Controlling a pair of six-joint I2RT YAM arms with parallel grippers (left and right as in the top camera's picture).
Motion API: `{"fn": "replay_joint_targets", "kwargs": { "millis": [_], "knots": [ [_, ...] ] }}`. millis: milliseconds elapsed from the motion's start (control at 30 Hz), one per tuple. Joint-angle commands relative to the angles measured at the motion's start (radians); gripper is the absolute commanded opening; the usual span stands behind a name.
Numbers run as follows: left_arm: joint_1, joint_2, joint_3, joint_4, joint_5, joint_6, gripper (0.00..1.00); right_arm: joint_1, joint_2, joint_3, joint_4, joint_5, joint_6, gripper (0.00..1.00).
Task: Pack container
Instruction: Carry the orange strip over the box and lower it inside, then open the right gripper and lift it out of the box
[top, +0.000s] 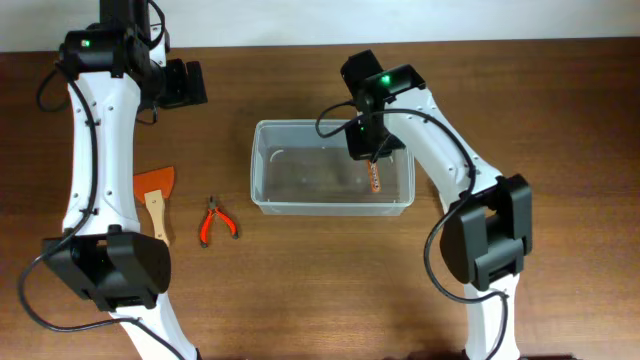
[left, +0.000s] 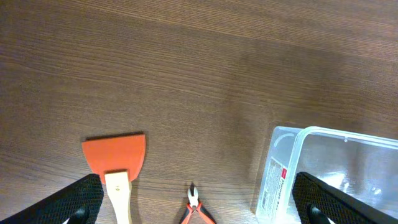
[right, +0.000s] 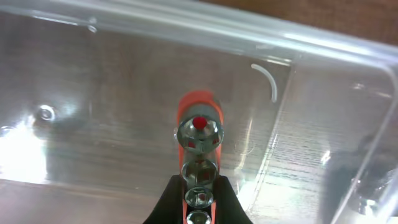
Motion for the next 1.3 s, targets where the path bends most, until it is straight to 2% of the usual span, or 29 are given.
{"fn": "replay_joint_targets", "kwargs": {
  "millis": [0,533,600,667,767,1033,1267],
  "knots": [
    [0.0,-0.011,0.008,0.0,-0.01,0.005,0.99,0.002,0.034,0.013,-0.002,0.009,0.01,0.04],
    [0.0,-0.011,0.008,0.0,-0.01,0.005,0.99,0.001,0.098,0.006,-0.004,0.009,0.01,0.05],
    [-0.001,-0.011,0.008,0.0,-0.01,0.005,0.99,0.001,0.098,0.005,-0.007,0.009,0.01,0.09],
    [0.0,-0.011,0.008,0.0,-0.01,0.005,0.99,0.001,0.098,0.003,-0.007,0.009,0.01,0.36],
    [0.0,-0.011,0.008,0.0,-0.01,0.005,0.99,0.001,0.098,0.003,-0.008,0.009,0.009,0.47],
    [0.0,-0.011,0.008,0.0,-0.01,0.005,0.99,-0.001,0.089,0.041,-0.055,0.01,-0.005,0.52],
    [0.0,-0.011,0.008,0.0,-0.01,0.005,0.99,-0.035,0.051,0.319,-0.229,0.054,-0.021,0.57]
  ]
}}
